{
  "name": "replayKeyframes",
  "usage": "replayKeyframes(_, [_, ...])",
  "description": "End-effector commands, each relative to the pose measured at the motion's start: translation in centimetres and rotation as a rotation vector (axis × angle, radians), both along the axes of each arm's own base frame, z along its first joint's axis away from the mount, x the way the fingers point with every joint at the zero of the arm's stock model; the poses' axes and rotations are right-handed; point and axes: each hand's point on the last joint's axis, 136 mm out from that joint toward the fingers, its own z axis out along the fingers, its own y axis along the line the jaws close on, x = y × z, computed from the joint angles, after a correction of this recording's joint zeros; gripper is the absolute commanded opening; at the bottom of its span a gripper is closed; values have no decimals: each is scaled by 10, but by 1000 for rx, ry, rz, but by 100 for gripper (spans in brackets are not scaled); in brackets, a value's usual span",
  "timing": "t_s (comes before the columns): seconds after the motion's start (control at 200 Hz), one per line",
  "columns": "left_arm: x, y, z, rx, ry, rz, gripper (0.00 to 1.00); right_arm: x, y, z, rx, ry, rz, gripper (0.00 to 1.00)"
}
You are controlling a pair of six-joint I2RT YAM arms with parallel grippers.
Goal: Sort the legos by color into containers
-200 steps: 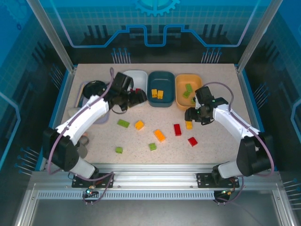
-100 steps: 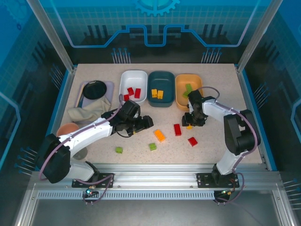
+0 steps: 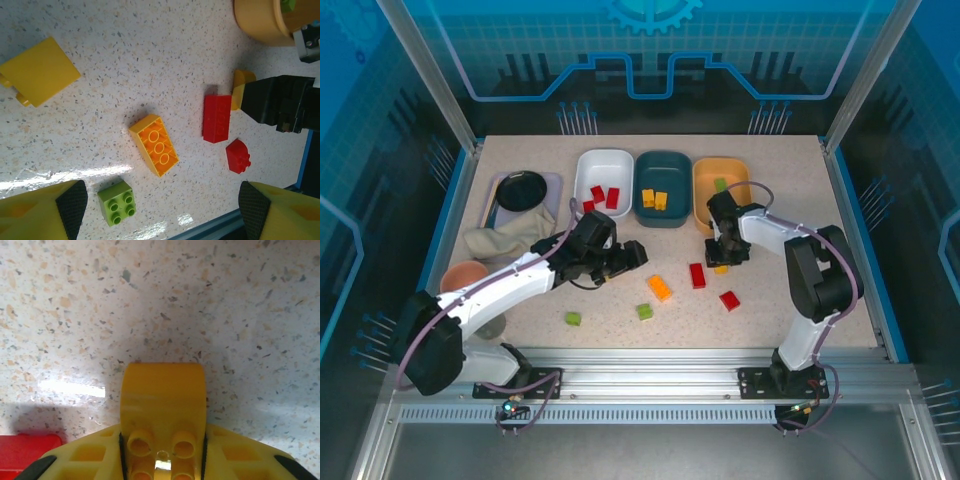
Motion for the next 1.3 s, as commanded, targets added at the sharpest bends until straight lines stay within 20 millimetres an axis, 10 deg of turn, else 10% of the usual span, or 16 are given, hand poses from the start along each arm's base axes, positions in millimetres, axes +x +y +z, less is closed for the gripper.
replayKeyframes(0.0, [5,6,22,11,-57,35,83,0,13,42,-8,-96,43,23])
replayKeyframes(0.17, [31,15,53,-14,-94,101,84,17,60,111,66,-234,114,23])
replayKeyframes(0.355, [71,26,69,-22,-107,161,84,77,98,128,75,-277,99,22])
replayKeyframes(0.64, [110,28,82,-31,-129,176,84,167,112,85,-25,-213,-31,22])
replayKeyframes(0.865, [103,32,77,-22,-114,179,84,181,112,50,-58,-154,-82,25])
replayKeyframes(1.295, [83,42,64,-6,-86,184,84,178,106,45,-51,-132,-125,40])
